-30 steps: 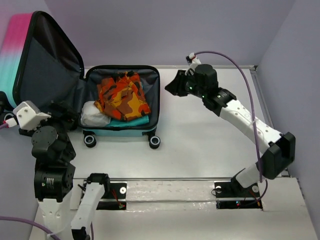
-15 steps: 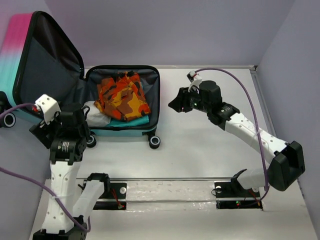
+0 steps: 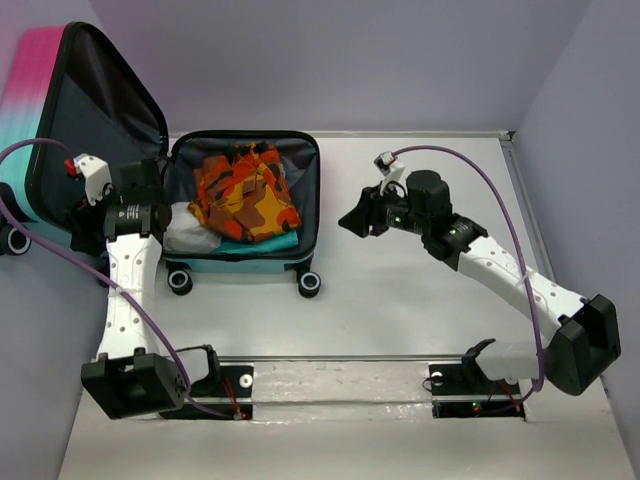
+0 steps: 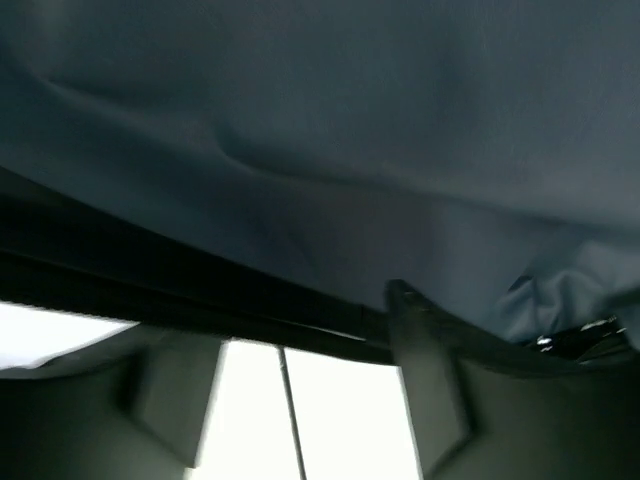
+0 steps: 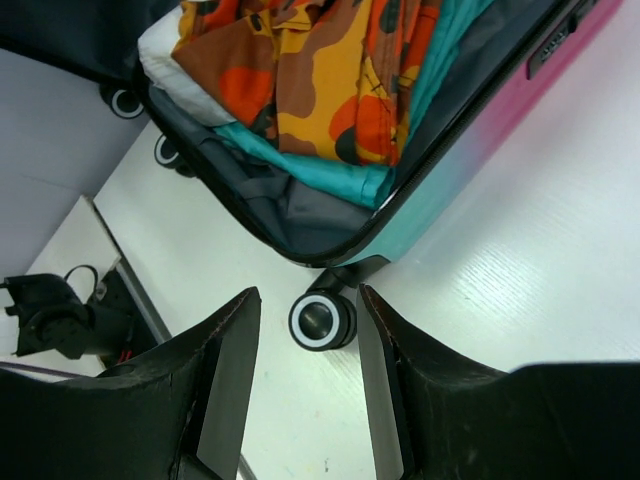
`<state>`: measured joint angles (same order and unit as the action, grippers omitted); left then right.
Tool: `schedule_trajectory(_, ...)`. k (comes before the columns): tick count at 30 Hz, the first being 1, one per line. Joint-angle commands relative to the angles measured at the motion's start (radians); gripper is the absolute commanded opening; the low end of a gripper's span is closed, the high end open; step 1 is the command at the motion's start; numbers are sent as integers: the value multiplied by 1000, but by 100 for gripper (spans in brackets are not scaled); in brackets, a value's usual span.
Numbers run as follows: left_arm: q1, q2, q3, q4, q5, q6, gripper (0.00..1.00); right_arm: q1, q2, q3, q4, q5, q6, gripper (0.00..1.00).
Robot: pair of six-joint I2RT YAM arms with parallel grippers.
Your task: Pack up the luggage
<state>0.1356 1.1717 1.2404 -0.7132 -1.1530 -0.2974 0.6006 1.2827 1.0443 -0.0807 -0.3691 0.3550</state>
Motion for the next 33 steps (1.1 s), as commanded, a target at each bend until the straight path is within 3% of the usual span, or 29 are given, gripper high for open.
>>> schedule_trajectory(1, 6, -7, 47, 49, -59, -23, 61, -5, 6, 8, 64, -56, -4, 49)
schedule_trajectory(6, -21, 0, 45, 77, -86, 21, 48, -5, 32, 8, 64, -50, 2, 49)
schedule_trajectory(7, -24, 6, 50, 75, -82, 21, 33, -5, 32, 3, 62, -48, 2, 49)
schedule_trajectory(9, -27, 6, 62, 74, -82, 20, 24, -5, 30, -1, 64, -30, -1, 49)
schedule_trajectory(10, -28, 5, 67, 70, -82, 20, 11, -5, 27, -1, 62, -22, -2, 49)
schedule_trajectory(11, -33, 5, 70, 69, -80, 21, 6, -5, 29, -4, 62, -11, -2, 49)
schedule_trajectory(13, -85, 0, 67, 95, -86, 43, 6, -5, 35, -1, 62, -11, 1, 49)
schedule_trajectory(15, -180, -15, 41, 153, -175, 156, 6, -5, 55, 8, 62, -5, 10, 49)
schedule_trajectory(16, -305, -33, -17, 275, -280, 232, 6, -5, 64, 11, 62, 2, 24, 49)
schedule_trajectory(19, -486, -70, -120, 536, -384, 552, 6, -5, 102, 22, 65, 12, 59, 49)
schedule_trajectory(25, -700, -81, -130, 592, -416, 658, 6, -5, 112, 13, 104, 36, 116, 49)
schedule_trajectory(27, -824, -83, -159, 594, -412, 704, 6, -5, 113, 17, 104, 59, 134, 49)
schedule_trajectory(29, -962, -89, -176, 589, -386, 737, 13, -5, 115, 25, 104, 82, 156, 49)
schedule_trajectory(30, -962, -89, -183, 583, -367, 747, 26, -5, 116, 26, 104, 91, 156, 49)
schedule_trajectory(31, -1064, -75, -208, 565, -361, 760, 69, -5, 121, 28, 104, 99, 165, 49)
schedule_trajectory(32, -1126, -61, -220, 554, -387, 774, 88, -5, 122, 29, 104, 105, 167, 49)
schedule_trajectory(33, -1237, -43, -232, 543, -405, 800, 99, -5, 125, 31, 104, 128, 170, 49)
